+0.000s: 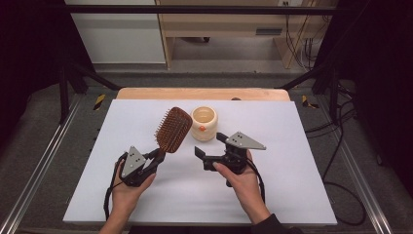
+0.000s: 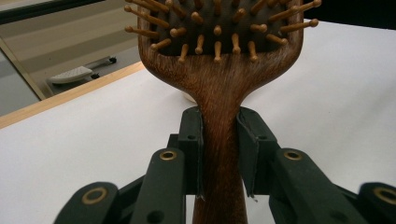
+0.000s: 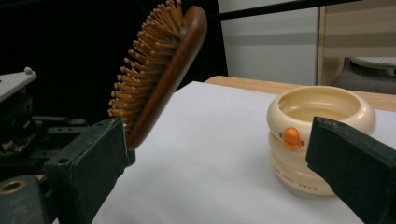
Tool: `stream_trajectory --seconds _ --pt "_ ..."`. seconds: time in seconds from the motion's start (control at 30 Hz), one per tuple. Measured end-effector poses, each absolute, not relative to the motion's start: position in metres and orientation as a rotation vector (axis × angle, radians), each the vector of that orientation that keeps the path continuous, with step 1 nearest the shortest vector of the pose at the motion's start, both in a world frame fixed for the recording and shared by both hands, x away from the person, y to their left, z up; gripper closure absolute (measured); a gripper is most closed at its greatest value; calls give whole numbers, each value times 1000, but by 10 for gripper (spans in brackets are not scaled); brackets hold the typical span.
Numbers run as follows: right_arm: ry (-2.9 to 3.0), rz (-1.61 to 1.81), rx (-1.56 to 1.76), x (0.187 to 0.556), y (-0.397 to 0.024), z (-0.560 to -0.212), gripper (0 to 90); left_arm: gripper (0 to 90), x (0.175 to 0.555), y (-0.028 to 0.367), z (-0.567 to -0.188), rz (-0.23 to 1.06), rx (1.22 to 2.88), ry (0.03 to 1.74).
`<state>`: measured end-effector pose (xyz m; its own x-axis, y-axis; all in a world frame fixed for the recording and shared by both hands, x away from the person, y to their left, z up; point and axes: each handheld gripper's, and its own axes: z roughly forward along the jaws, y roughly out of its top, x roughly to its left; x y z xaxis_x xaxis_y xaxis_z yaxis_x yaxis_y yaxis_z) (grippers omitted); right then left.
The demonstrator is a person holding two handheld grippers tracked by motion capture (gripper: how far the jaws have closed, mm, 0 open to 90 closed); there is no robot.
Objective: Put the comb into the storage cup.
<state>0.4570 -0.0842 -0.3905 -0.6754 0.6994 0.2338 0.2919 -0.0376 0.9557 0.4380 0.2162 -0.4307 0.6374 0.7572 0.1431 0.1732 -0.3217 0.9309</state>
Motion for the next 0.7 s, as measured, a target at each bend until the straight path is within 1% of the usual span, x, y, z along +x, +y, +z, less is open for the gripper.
stream_trajectory --seconds 0.23,0.37,0.7 --pt "1926 1784 1023 461 -72 -383 55 724 438 216 -431 716 1837 743" --pt "1943 1794 1027 462 -68 -385 55 724 437 214 -431 723 1840 738" --pt "1942 1820 1035 459 -70 -388 55 724 435 209 -432 725 1848 723"
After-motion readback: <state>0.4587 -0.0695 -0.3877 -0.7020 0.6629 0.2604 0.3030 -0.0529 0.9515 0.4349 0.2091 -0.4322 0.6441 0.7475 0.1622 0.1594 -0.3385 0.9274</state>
